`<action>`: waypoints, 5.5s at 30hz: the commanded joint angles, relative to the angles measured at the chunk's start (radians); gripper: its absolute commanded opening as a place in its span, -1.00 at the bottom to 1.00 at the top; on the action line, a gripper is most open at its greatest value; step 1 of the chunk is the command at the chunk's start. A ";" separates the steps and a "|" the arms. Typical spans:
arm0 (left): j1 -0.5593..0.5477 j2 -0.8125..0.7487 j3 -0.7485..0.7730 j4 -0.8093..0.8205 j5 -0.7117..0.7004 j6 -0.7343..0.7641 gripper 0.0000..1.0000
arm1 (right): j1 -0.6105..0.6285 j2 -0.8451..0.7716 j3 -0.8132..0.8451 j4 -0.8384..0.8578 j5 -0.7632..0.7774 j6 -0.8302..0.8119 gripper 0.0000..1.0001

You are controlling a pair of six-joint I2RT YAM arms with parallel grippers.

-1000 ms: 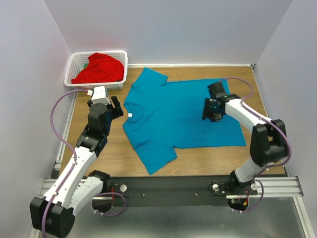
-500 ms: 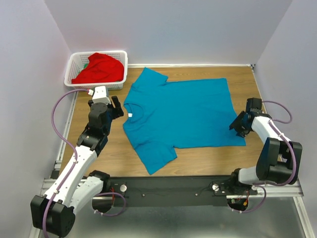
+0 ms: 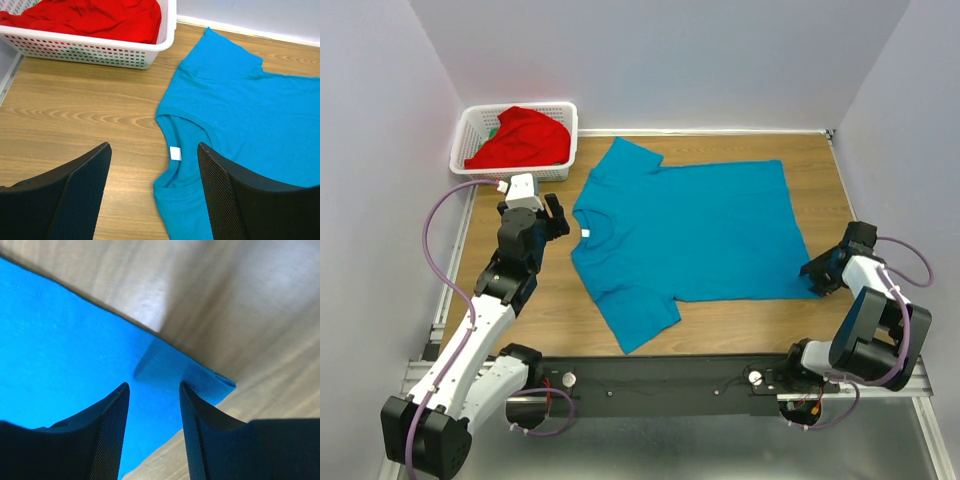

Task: Fold and stack the t-shirts
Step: Flatten the tshirt out, then fold the tshirt

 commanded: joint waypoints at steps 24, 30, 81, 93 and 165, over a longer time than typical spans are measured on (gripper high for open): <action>-0.009 0.418 0.207 -0.033 0.217 -0.061 0.53 | 0.336 0.016 0.317 0.026 0.014 -0.167 0.05; -0.034 0.656 0.383 -0.083 0.202 -0.046 0.43 | 0.411 0.246 0.487 0.029 0.115 -0.193 0.05; -0.120 1.326 0.920 -0.422 0.113 -0.083 0.15 | 0.415 0.654 0.624 0.023 0.273 -0.213 0.04; -0.080 1.515 1.196 -0.539 0.137 -0.050 0.14 | 0.414 0.748 0.719 0.023 0.271 -0.214 0.04; -0.180 0.705 0.245 -0.412 0.110 -0.428 -0.11 | 0.415 -0.160 0.250 -0.168 -0.035 -0.230 0.09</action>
